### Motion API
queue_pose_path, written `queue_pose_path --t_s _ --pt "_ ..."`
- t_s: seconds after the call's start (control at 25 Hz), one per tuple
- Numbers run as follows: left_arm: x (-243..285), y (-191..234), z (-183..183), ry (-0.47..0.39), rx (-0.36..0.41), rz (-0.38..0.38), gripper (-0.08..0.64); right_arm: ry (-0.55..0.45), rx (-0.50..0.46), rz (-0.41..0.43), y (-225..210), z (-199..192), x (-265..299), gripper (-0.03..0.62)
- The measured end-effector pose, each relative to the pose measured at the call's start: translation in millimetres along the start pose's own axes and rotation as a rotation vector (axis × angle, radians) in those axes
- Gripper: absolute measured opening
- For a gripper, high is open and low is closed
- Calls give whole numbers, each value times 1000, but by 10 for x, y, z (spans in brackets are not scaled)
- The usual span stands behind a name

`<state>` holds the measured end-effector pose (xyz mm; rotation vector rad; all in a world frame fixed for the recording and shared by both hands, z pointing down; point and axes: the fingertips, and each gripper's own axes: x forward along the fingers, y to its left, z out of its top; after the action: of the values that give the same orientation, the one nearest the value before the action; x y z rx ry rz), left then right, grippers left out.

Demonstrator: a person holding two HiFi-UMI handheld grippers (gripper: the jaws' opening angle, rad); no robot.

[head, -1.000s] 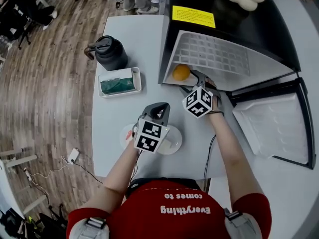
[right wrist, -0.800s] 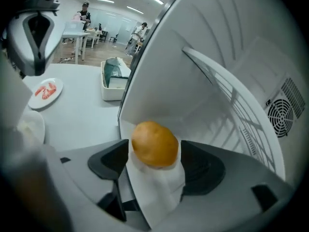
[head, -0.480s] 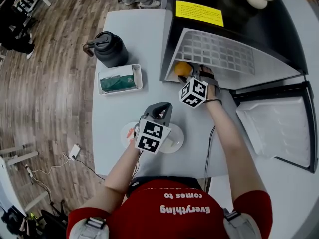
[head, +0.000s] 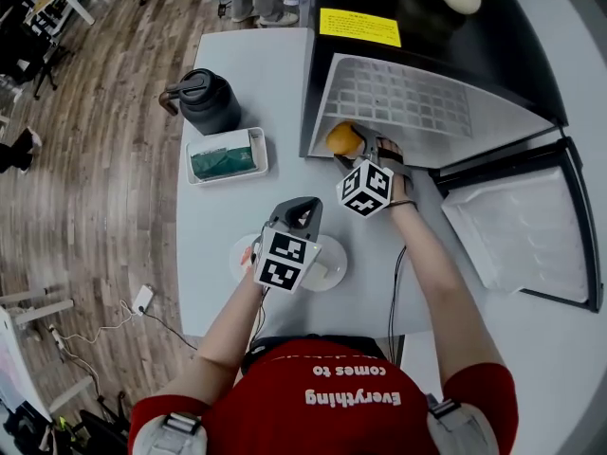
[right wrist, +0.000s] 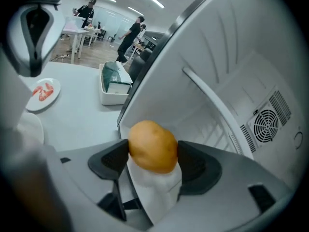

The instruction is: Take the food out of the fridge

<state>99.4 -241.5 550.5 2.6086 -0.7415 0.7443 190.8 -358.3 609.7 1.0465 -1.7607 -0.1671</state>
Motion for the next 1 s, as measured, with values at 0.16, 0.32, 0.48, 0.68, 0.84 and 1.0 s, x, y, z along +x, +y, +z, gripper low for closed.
queue_pose_path --t_s 0.16,0.32,0.48,0.68,0.84,1.0 --pt "-155 -41 76 -25 0 6 0 -50 91 3 36 119 -349 311" --pt "-313 -88 135 -55 3 17 0 -110 168 0 98 260 -724 311" --pt "-494 -164 137 -74 24 30 0 -149 215 1 221 372 -1045 311" --pt "-752 -312 72 -88 17 32 0 -194 306 35 432 446 -1416 311" --pt "-951 -383 31 -103 21 47 0 -285 514 122 594 534 -1704 311" --pt "-1140 -314 44 -130 7 89 0 -388 768 247 774 646 -2030 311"
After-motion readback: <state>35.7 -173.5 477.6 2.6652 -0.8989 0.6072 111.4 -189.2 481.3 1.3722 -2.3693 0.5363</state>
